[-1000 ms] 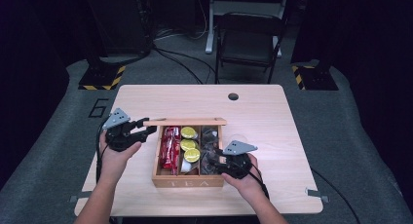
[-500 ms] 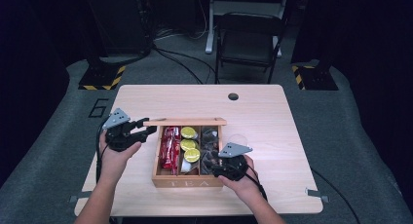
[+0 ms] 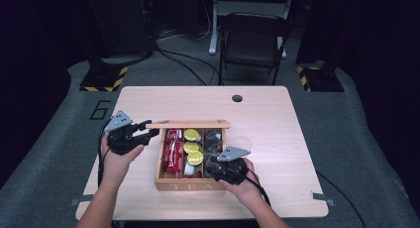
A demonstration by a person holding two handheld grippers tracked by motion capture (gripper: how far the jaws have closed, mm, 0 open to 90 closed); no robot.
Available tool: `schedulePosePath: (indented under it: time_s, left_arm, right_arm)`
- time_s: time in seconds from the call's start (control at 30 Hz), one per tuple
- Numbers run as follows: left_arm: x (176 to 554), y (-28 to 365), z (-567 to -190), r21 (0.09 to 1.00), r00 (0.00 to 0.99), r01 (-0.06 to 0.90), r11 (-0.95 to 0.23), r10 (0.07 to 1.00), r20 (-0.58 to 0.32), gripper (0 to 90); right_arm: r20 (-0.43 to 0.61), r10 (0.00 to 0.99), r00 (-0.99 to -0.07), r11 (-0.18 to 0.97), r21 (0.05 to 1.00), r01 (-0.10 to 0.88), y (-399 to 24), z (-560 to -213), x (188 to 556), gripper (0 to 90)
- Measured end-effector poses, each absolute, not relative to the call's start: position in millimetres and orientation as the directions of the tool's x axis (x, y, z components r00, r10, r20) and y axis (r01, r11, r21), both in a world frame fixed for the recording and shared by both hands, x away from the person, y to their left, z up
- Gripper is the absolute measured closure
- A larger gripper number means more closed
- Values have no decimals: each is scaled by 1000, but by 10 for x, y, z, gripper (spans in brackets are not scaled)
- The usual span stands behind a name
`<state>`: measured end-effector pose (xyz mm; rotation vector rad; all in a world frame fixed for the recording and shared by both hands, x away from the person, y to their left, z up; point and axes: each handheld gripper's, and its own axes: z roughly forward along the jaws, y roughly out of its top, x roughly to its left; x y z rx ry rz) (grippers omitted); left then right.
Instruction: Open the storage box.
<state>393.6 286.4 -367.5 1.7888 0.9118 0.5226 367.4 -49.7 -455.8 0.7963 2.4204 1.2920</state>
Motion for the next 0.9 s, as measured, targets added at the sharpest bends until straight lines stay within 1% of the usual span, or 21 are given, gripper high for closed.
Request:
schedulePosePath:
  time_s: [0.17, 0.63, 0.8, 0.9]
  left_arm:
    - [3934, 2861, -3677, 920, 619, 341, -196, 783, -62, 560]
    - [3932, 2863, -3680, 920, 620, 341, -196, 782, -63, 559]
    - [3932, 2863, -3680, 920, 620, 341, -195, 782, -64, 559]
    - [3932, 2863, -3680, 920, 620, 341, -195, 782, -64, 559]
  right_arm:
    - [-8, 587, -810, 466, 821, 330, -482, -4576, 3699, 580]
    - [18, 578, -816, 489, 793, 364, -447, -4665, 3739, 599]
    - [19, 582, -813, 493, 787, 371, -434, -4680, 3748, 626]
    - [26, 575, -818, 502, 778, 378, -438, -4688, 3756, 619]
